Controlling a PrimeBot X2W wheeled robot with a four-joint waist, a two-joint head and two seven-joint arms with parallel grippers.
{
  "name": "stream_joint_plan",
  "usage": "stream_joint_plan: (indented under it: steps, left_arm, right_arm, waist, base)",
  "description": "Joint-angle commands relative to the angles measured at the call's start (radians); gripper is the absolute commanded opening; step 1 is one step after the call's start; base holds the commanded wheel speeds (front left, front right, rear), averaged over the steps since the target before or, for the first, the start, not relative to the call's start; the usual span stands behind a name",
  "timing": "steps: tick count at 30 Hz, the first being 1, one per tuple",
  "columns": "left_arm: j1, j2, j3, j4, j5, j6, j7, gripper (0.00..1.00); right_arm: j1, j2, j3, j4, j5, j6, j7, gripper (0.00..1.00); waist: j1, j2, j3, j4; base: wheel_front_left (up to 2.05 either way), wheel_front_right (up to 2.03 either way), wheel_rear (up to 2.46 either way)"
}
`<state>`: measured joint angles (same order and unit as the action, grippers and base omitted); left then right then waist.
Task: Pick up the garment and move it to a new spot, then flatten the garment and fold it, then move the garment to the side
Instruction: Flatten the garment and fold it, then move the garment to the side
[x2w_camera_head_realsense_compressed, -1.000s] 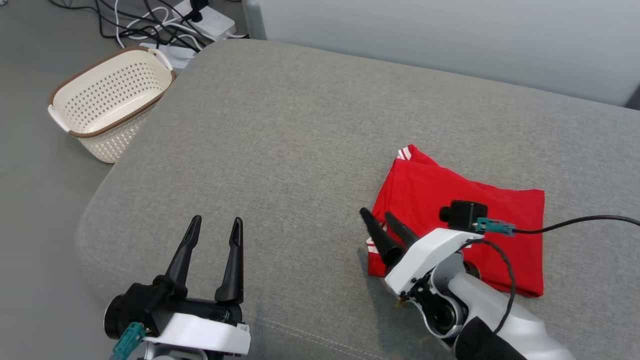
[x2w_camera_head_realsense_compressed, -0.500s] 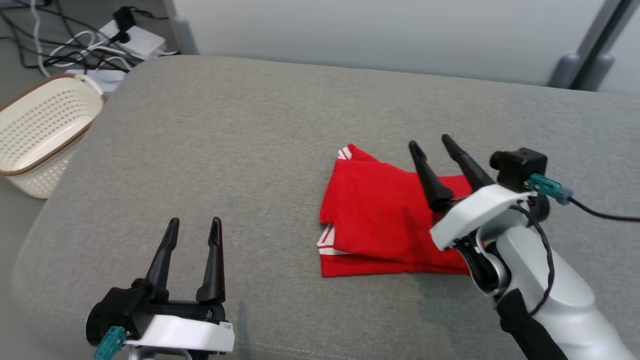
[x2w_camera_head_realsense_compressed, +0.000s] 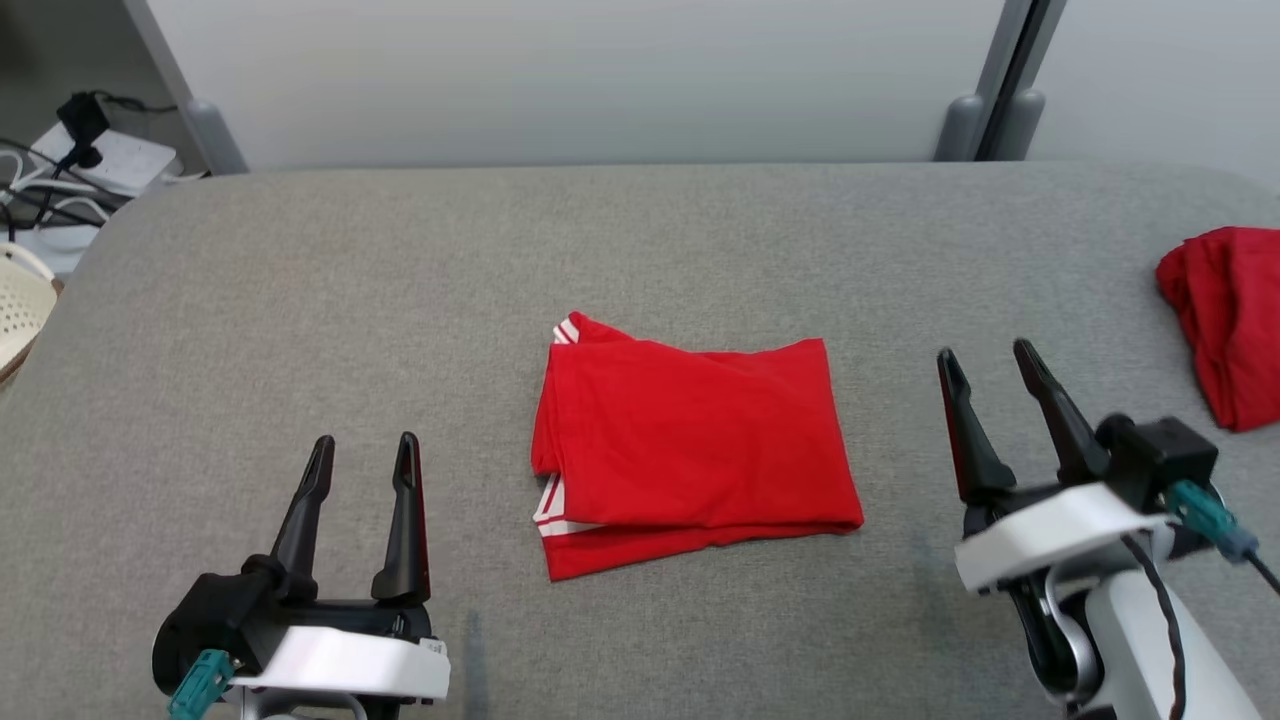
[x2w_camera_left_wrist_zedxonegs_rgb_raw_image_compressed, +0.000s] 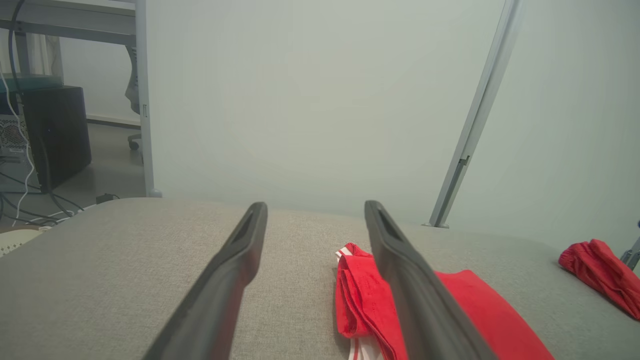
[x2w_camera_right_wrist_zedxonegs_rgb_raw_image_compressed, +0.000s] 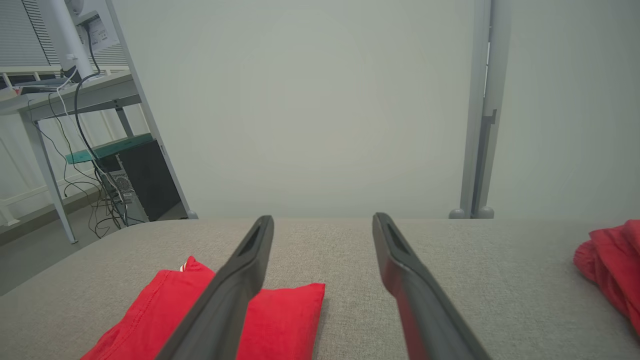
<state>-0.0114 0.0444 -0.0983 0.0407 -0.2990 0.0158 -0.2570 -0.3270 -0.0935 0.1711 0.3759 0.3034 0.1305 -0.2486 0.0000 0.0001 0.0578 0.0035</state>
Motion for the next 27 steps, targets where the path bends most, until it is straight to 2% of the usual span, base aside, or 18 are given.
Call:
stream_joint_plan:
  steps: [1, 12, 27]
  left_arm:
    - [-0.031, 0.006, 0.034, -0.021, 0.006, -0.009, -0.005, 1.00]
    - [0.038, 0.006, 0.037, -0.006, 0.015, -0.019, -0.005, 1.00]
    - [0.114, 0.006, 0.065, -0.020, 0.003, -0.028, -0.005, 1.00]
  right_arm:
    - [0.009, 0.008, 0.011, -0.039, -0.006, 0.000, -0.013, 1.00]
    - [0.191, -0.003, -0.052, -0.147, -0.017, 0.000, -0.013, 1.00]
    - [0.290, 0.005, -0.067, -0.211, -0.009, 0.000, -0.013, 1.00]
  waist:
    - [0.0000, -0.0001, -0.018, -0.015]
    - [0.0000, -0.0001, -0.076, -0.044]
    - [0.0000, -0.0001, -0.110, -0.043]
  base:
    - [0.00, 0.00, 0.00]
    - [0.00, 0.00, 0.00]
    - [0.00, 0.00, 0.00]
